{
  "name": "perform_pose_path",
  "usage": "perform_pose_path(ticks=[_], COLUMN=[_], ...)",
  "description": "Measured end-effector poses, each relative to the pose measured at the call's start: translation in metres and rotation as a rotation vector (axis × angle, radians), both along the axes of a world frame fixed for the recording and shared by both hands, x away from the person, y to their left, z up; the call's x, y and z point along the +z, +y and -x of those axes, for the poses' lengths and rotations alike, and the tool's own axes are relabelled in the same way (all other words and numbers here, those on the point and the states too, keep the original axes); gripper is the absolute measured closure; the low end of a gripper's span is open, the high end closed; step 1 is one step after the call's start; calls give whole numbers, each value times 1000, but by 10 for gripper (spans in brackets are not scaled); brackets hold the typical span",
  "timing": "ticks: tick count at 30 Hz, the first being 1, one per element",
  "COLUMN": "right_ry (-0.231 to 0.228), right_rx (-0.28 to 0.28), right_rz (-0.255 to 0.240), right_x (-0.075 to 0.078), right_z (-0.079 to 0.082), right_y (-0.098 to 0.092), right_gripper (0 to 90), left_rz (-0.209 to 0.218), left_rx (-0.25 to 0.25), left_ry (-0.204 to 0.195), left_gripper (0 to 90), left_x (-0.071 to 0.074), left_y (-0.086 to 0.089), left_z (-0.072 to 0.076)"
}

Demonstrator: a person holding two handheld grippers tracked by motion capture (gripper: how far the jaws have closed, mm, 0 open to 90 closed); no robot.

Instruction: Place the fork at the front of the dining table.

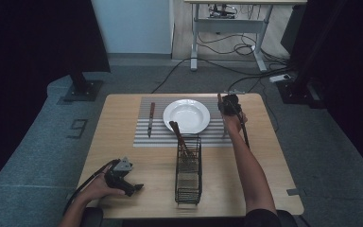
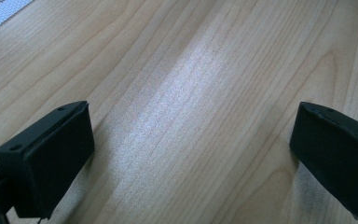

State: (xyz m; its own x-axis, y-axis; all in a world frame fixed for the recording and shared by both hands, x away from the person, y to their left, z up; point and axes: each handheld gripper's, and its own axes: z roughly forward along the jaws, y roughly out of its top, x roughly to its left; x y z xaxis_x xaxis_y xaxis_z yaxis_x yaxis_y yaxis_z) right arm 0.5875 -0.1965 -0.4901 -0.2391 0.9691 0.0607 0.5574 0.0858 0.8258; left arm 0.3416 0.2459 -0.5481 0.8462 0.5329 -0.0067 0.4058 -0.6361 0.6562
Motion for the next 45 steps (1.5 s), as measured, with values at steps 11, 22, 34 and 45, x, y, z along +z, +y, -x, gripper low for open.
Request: perform_pose_path(ticks=[11,22,34,45], right_ry=[27,71,108,139], right_rx=[-33,-77,-80,-82], right_rz=[-39,-96,-105,-90], right_x=[-14,-29,-39,-48], right_z=[-8,-15,-18,-20], right_y=[-2,-9,-8,-4], right_gripper=[799,795,792,780], left_rz=[0,0,0,0], left_rx=[-1,-3,-3,-3], left_ry=[0,0,0,0], left_gripper=[0,0,0,0], left_x=[0,0,0,0], left_y=[0,0,0,0], left_z=[0,0,0,0])
